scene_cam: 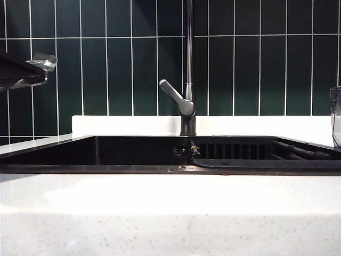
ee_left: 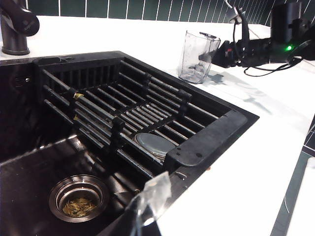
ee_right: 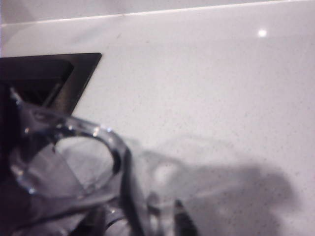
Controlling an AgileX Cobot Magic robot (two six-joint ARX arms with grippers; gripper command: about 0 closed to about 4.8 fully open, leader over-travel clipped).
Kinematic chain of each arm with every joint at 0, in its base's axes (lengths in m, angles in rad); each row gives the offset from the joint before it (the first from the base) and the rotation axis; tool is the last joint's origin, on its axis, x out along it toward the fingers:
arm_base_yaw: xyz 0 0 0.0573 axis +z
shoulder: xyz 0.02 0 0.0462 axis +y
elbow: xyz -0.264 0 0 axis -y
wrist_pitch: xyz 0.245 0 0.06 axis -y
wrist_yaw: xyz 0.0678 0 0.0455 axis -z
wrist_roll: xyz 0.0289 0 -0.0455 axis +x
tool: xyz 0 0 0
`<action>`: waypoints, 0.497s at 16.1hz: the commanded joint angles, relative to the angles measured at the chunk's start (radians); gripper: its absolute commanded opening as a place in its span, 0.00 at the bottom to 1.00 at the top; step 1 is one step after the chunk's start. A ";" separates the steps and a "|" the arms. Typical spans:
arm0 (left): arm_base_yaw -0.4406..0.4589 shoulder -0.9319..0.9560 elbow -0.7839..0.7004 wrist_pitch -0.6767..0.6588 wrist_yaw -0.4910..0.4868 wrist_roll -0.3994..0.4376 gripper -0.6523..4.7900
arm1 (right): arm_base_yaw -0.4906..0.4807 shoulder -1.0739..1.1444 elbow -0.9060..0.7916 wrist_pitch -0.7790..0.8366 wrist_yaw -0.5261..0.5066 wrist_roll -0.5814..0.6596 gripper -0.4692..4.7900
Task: Pick up the mug next to the sink, go to the faucet to get some water, pour the water into the sink, and finally put the mug back to its place.
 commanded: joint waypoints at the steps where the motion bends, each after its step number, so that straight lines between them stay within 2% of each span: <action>1: -0.001 0.001 0.002 0.005 0.005 0.003 0.11 | 0.000 -0.026 -0.005 -0.044 -0.002 0.000 0.42; 8: -0.001 0.001 0.002 0.003 0.027 0.003 0.11 | -0.003 -0.130 -0.025 -0.171 0.033 -0.005 0.42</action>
